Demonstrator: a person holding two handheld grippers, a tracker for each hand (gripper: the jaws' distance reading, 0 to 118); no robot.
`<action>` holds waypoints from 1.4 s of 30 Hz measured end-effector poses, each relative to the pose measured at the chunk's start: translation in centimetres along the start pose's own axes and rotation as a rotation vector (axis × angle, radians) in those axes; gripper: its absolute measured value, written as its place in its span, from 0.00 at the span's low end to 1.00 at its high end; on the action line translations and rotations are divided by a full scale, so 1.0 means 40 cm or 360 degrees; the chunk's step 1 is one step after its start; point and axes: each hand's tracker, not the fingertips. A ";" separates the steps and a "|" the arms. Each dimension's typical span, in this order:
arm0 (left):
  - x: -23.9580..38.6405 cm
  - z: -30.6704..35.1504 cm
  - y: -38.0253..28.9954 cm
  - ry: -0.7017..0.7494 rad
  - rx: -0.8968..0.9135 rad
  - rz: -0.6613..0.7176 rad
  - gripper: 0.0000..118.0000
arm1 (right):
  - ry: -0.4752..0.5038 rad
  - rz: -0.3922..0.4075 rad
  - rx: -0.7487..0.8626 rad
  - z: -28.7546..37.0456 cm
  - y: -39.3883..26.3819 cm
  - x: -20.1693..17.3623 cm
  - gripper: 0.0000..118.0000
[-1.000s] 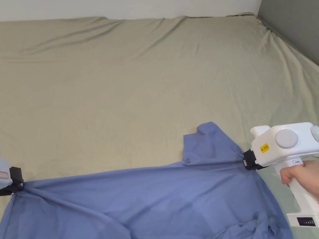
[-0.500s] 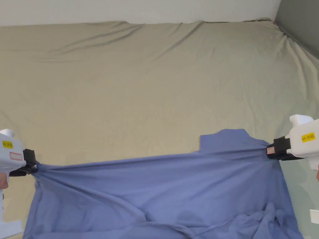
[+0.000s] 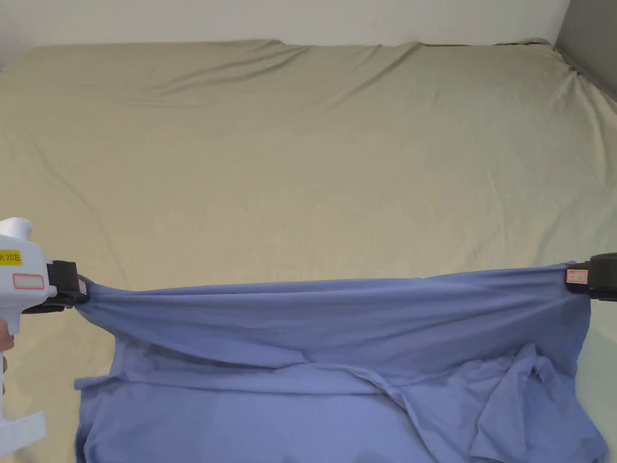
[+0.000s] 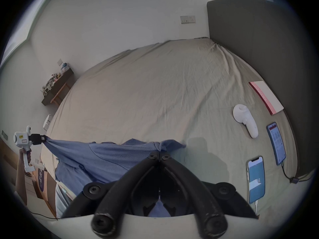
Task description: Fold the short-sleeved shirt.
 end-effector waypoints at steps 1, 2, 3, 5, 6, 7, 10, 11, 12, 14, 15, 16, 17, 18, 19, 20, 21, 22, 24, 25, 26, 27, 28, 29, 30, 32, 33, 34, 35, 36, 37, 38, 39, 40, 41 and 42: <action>-0.009 0.013 -0.025 -0.0006 0.0000 0.0002 0.00 | -0.0006 -0.0002 0.0019 0.019 -0.026 0.001 0.00; -0.024 0.022 -0.043 -0.0010 0.0005 0.0016 0.00 | -0.0012 -0.0004 0.0022 0.035 -0.049 0.003 0.00; -0.036 0.032 -0.063 -0.0021 0.0006 0.0025 0.00 | -0.0016 -0.0010 0.0036 0.052 -0.074 -0.002 0.00; -0.053 0.053 -0.106 -0.0030 -0.0003 0.0053 0.00 | -0.0003 -0.0023 0.0041 0.082 -0.121 0.000 0.00; -0.068 0.055 -0.123 -0.0035 -0.0003 0.0060 0.00 | -0.0006 -0.0021 0.0046 0.097 -0.148 -0.001 0.00; -0.082 0.058 -0.143 -0.0041 -0.0002 0.0067 0.00 | -0.0014 -0.0014 0.0057 0.100 -0.170 0.008 0.00; -0.099 0.080 -0.203 -0.0043 -0.0031 0.0089 0.00 | -0.0015 -0.0041 0.0087 0.133 -0.244 0.020 0.00; -0.105 0.081 -0.221 -0.0037 -0.0047 0.0106 0.00 | -0.0012 -0.0050 0.0093 0.140 -0.267 0.022 0.00; -0.112 0.079 -0.237 -0.0033 -0.0064 0.0120 0.00 | -0.0007 -0.0049 0.0093 0.146 -0.293 0.025 0.00; -0.129 0.055 -0.260 -0.0016 -0.0098 0.0119 0.00 | -0.0017 -0.0062 0.0081 0.147 -0.344 0.031 0.00; -0.136 0.047 -0.272 -0.0012 -0.0108 0.0141 0.00 | -0.0009 -0.0067 0.0063 0.142 -0.371 0.032 0.00; -0.141 0.037 -0.280 -0.0012 -0.0125 0.0147 0.00 | -0.0024 -0.0078 0.0016 0.130 -0.395 0.038 0.00; -0.146 0.028 -0.287 -0.0008 -0.0147 0.0154 0.00 | -0.0056 -0.0090 -0.0014 0.121 -0.416 0.044 0.00; -0.145 0.027 -0.295 -0.0007 -0.0155 0.0172 0.00 | -0.0055 -0.0104 -0.0063 0.107 -0.436 0.053 0.00; -0.146 0.021 -0.299 -0.0001 -0.0165 0.0168 0.00 | -0.0061 -0.0122 -0.0079 0.099 -0.451 0.055 0.00; -0.148 0.015 -0.303 0.0014 -0.0175 0.0160 0.00 | -0.0056 -0.0139 -0.0111 0.092 -0.464 0.061 0.00; -0.151 0.009 -0.305 0.0031 -0.0180 0.0164 0.00 | -0.0057 -0.0146 -0.0122 0.086 -0.478 0.066 0.00; -0.153 0.006 -0.308 0.0034 -0.0192 0.0164 0.00 | -0.0067 -0.0154 -0.0130 0.082 -0.489 0.069 0.00; -0.160 -0.002 -0.311 0.0034 -0.0205 0.0186 0.00 | -0.0053 -0.0188 -0.0164 0.071 -0.510 0.074 0.00; -0.161 -0.006 -0.313 0.0034 -0.0210 0.0186 0.00 | -0.0059 -0.0201 -0.0168 0.065 -0.515 0.077 0.00; -0.159 -0.006 -0.316 0.0037 -0.0218 0.0184 0.00 | -0.0059 -0.0213 -0.0174 0.058 -0.516 0.080 0.00; -0.155 -0.006 -0.318 0.0053 -0.0235 0.0172 0.00 | -0.0055 -0.0218 -0.0185 0.059 -0.510 0.073 0.00; -0.153 -0.004 -0.321 0.0056 -0.0233 0.0161 0.00 | -0.0060 -0.0217 -0.0183 0.058 -0.507 0.071 0.00; -0.151 -0.002 -0.320 0.0057 -0.0243 0.0144 0.00 | -0.0063 -0.0211 -0.0193 0.057 -0.501 0.070 0.00; -0.154 0.000 -0.323 0.0068 -0.0243 0.0133 0.00 | -0.0068 -0.0202 -0.0198 0.059 -0.493 0.068 0.00; -0.157 0.012 -0.321 0.0052 -0.0215 0.0132 0.00 | -0.0086 -0.0178 -0.0199 0.071 -0.489 0.063 0.00; -0.159 0.012 -0.317 0.0043 -0.0215 0.0141 0.00 | -0.0105 -0.0165 -0.0207 0.068 -0.482 0.061 0.00; -0.158 0.016 -0.318 0.0039 -0.0214 0.0163 0.00 | -0.0126 -0.0160 -0.0233 0.062 -0.475 0.059 0.00; -0.157 0.016 -0.318 0.0029 -0.0220 0.0167 0.00 | -0.0147 -0.0154 -0.0258 0.046 -0.468 0.059 0.00; -0.156 0.015 -0.318 0.0029 -0.0225 0.0163 0.03 | -0.0236 -0.0144 -0.0295 0.043 -0.464 0.053 0.09; -0.148 0.016 -0.317 0.0096 -0.0257 0.0117 0.20 | -0.0375 -0.0126 -0.0310 0.041 -0.460 0.043 0.35; -0.148 0.015 -0.316 0.0189 -0.0268 0.0038 0.54 | -0.0439 -0.0095 -0.0292 0.043 -0.460 0.043 0.66; -0.149 0.013 -0.319 0.0267 -0.0293 -0.0030 0.94 | -0.0434 -0.0081 -0.0252 0.059 -0.464 0.048 0.91; -0.152 0.026 -0.321 0.0335 -0.0249 -0.0066 1.00 | -0.0390 -0.0100 -0.0193 0.083 -0.461 0.051 0.92; -0.155 0.050 -0.315 0.0315 -0.0203 -0.0076 0.97 | -0.0357 -0.0152 -0.0176 0.099 -0.455 0.055 0.92; -0.160 0.064 -0.315 0.0300 -0.0213 -0.0046 0.95 | -0.0333 -0.0224 -0.0171 0.114 -0.448 0.057 0.92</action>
